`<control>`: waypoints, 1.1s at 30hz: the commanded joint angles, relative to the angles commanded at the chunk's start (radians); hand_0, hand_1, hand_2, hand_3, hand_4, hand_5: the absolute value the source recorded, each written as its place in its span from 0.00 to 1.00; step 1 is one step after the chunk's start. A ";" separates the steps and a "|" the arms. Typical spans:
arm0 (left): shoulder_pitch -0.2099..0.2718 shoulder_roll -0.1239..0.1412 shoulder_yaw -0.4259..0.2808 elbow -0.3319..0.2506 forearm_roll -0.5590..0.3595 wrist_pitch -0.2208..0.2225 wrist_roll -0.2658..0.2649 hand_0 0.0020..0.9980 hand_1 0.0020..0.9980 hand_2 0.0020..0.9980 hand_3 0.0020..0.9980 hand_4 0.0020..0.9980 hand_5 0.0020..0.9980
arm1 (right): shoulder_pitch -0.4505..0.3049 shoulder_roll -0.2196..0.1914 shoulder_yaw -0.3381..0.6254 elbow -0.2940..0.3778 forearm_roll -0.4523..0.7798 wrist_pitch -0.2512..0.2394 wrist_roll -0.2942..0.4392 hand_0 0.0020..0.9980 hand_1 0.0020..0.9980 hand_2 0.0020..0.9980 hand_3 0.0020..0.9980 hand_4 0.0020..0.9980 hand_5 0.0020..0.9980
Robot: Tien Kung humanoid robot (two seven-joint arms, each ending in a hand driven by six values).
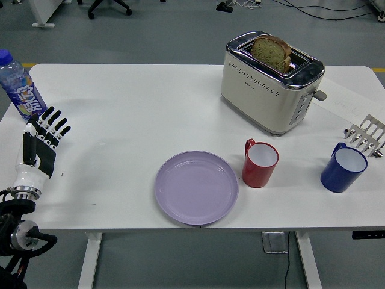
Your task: Push plate across desktop
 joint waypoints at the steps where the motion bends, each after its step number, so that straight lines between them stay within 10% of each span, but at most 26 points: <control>1: 0.001 0.003 -0.007 -0.001 0.002 -0.005 0.011 0.76 0.80 0.82 0.80 0.48 1.00 | 0.000 0.000 0.000 0.000 0.001 0.000 0.000 0.63 0.56 0.66 0.61 0.17 0.32; 33: 0.023 0.020 -0.233 -0.009 0.085 -0.088 0.128 0.75 0.79 0.77 0.76 0.50 1.00 | 0.011 0.005 0.006 0.000 -0.004 0.001 -0.002 0.63 0.56 0.66 0.61 0.17 0.32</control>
